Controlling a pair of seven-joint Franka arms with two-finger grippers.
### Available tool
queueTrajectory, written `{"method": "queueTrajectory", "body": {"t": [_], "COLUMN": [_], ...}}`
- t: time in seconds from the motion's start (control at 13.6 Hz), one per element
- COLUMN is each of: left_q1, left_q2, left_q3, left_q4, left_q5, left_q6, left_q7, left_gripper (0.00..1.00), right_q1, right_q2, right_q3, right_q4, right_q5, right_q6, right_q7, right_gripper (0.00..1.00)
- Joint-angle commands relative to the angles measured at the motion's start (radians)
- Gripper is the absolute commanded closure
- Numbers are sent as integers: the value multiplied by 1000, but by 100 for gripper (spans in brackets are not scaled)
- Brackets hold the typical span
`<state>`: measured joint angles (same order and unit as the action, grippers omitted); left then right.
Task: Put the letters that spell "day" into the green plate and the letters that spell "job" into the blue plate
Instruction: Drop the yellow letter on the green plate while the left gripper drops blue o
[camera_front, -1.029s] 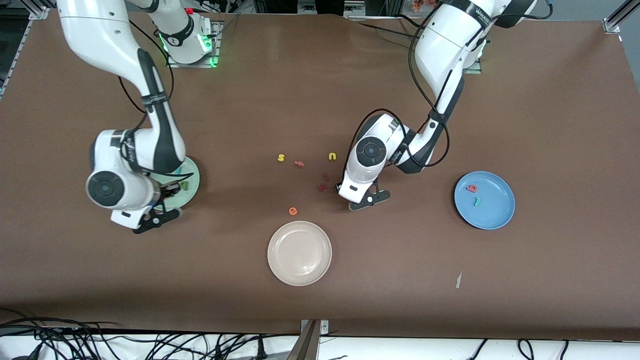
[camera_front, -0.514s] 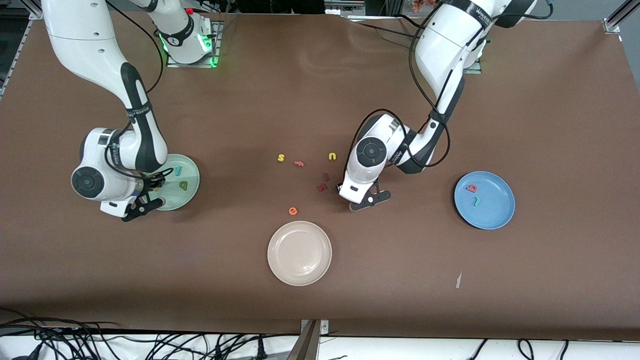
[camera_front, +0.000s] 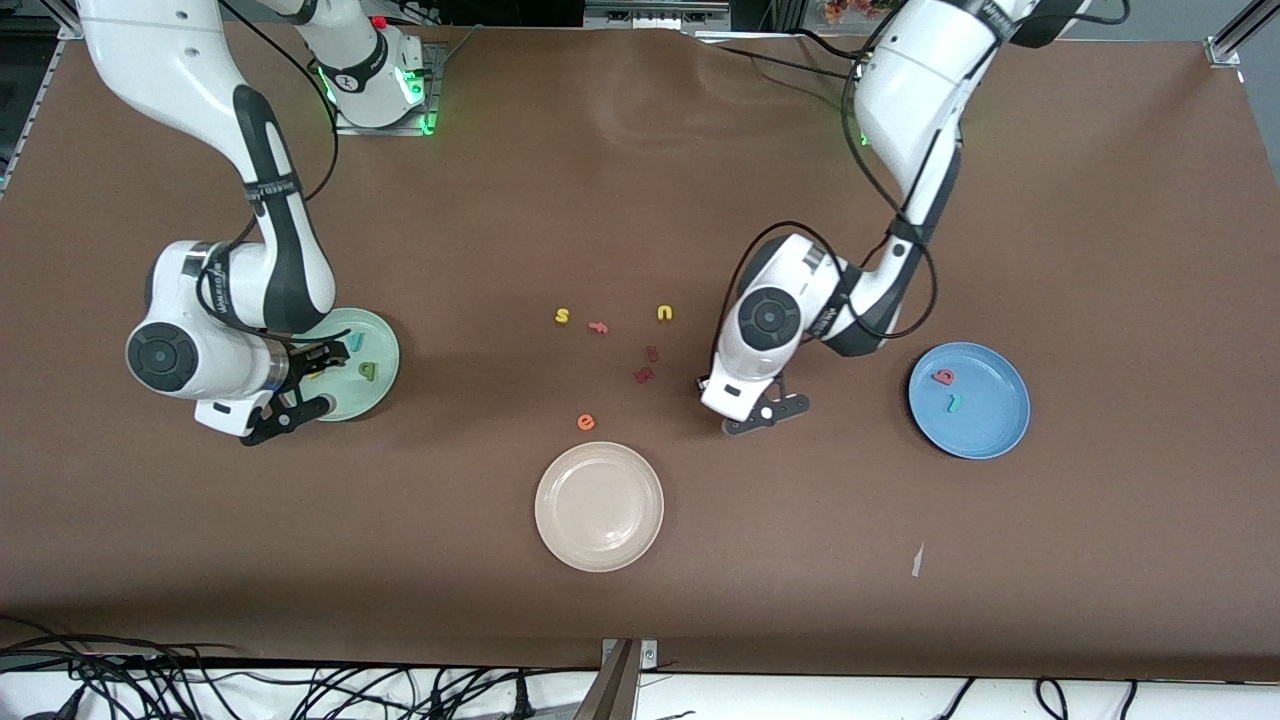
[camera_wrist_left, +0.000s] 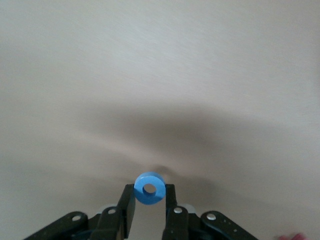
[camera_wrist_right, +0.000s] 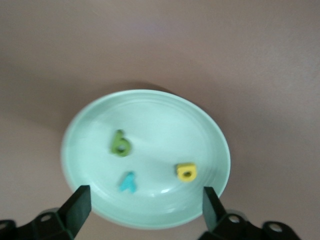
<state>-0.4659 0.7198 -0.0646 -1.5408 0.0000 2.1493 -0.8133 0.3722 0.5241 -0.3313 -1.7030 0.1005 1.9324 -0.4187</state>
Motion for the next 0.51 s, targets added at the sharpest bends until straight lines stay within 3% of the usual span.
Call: {"method": "queueTrajectory", "body": {"t": [0.0,0.44], "left_q1": [85,321], "left_q2": [-103,-238], "left_q3": [-4,-9], "left_q4": [-105,-310], "left_q5": [21,132], "left_q6": [-51,-6], "left_q7": [181,553], "left_gripper": [80,80], "right_q1": [19,47], "right_q2": [1,-38], "right_q3": [1,-14], "right_q4": [179,483], "right_q5": [8,7], "right_q6": [-218,-596], "right_q7": [92,185], "right_gripper": [0,0]}}
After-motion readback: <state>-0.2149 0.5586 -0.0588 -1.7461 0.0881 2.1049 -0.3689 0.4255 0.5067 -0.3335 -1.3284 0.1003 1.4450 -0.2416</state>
